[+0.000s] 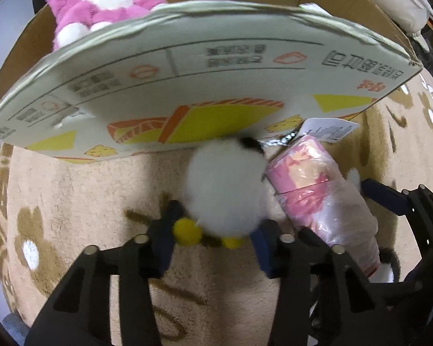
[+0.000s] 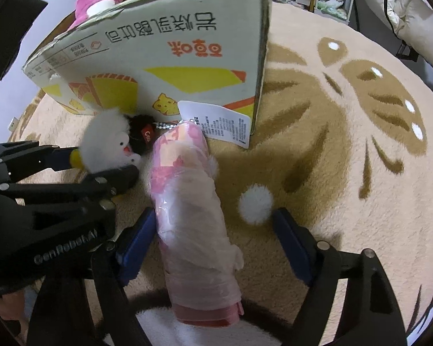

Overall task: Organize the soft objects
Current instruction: 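Grasp the white penguin plush with the left tool while the right tool grasps the pink plastic-wrapped item, then lift both items and carry them over the box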

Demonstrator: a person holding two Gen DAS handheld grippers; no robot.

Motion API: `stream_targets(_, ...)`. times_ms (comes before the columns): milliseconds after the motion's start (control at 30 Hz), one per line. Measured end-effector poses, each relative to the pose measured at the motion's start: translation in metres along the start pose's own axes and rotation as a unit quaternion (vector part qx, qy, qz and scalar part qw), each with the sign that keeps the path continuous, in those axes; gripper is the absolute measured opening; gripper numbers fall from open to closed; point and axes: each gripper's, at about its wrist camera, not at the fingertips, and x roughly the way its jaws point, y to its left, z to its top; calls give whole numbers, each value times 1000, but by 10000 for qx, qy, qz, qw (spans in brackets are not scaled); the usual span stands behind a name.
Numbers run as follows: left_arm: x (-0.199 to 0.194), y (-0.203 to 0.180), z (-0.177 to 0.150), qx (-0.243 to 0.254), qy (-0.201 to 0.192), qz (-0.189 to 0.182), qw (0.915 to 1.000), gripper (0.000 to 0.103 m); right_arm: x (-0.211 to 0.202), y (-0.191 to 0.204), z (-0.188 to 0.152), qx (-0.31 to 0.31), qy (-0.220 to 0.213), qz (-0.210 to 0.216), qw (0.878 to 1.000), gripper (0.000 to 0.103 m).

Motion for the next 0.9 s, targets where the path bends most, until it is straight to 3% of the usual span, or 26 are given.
stream_targets(133, 1, 11, -2, -197, 22, -26, 9998, 25, 0, 3, -4, -25, -9, -38, 10000, 82)
stream_targets(267, -2, 17, -10, -341, -15, -90, 9994, 12, -3, 7, -7, -5, -66, 115, 9999, 62)
stream_targets(367, -6, 17, -17, -347, -114, -77, 9993, 11, -9, 5, -8, 9, -121, 207, 9997, 45)
stream_targets(433, -10, 12, -25, -316, -160, -151, 9993, 11, -13, 4, -9, 111, -156, 347, 9992, 42)
stream_targets(900, -31, 24, -15, -239, -257, -714, 9968, 19, -20, -16, -10, 424, -71, 642, 9970, 39)
